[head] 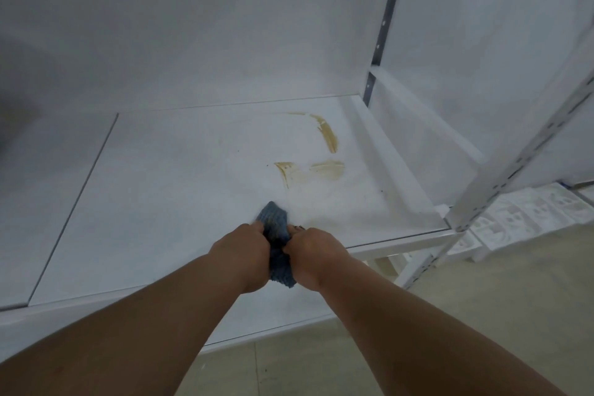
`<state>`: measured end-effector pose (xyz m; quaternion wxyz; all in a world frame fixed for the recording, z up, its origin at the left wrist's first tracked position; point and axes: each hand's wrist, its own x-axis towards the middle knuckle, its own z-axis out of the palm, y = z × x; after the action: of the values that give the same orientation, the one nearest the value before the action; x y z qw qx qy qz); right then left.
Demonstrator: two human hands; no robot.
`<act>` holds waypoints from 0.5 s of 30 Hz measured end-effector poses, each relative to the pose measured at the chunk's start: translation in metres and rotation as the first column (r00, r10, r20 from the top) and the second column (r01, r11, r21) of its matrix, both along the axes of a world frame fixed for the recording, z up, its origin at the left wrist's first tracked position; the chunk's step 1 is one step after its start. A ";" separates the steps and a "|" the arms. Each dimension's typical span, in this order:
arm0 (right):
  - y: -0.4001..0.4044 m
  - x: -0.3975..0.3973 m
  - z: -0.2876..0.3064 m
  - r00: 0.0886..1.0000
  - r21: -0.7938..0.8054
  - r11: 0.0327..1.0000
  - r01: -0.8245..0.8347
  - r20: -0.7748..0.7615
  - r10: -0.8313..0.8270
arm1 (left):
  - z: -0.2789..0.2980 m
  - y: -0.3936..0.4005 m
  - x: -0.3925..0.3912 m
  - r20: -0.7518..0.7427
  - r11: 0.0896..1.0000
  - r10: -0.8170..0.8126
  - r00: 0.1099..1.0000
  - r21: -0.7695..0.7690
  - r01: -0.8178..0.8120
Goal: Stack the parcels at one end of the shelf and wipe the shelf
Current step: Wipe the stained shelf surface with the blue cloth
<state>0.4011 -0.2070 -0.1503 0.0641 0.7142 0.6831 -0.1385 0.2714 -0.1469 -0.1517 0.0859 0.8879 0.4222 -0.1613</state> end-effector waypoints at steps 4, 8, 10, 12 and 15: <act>0.013 0.007 -0.005 1.000 0.006 1.000 -0.007 0.012 0.007 | -0.004 0.007 0.008 0.024 0.997 0.071 0.997 -0.030 -0.070; 0.037 0.017 -0.006 1.000 0.036 0.999 0.015 0.002 -0.015 | -0.002 0.022 0.024 0.066 0.994 0.099 0.993 -0.047 -0.096; 0.051 0.023 -0.006 0.999 0.041 0.999 0.034 0.002 -0.034 | -0.001 0.038 0.031 0.056 0.995 0.084 0.995 -0.059 -0.080; 0.063 0.031 -0.007 0.999 0.044 0.998 0.049 0.013 -0.050 | 0.000 0.052 0.038 0.054 0.993 0.084 0.995 -0.083 -0.079; 0.078 0.044 -0.010 0.995 0.048 0.995 0.090 0.031 -0.092 | 0.001 0.069 0.049 0.068 0.998 0.036 0.997 -0.057 -0.033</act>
<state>0.4448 -0.1289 -0.1605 0.0524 0.7480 0.6518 -0.1133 0.3207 -0.0778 -0.1507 0.1280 0.8828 0.4296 -0.1408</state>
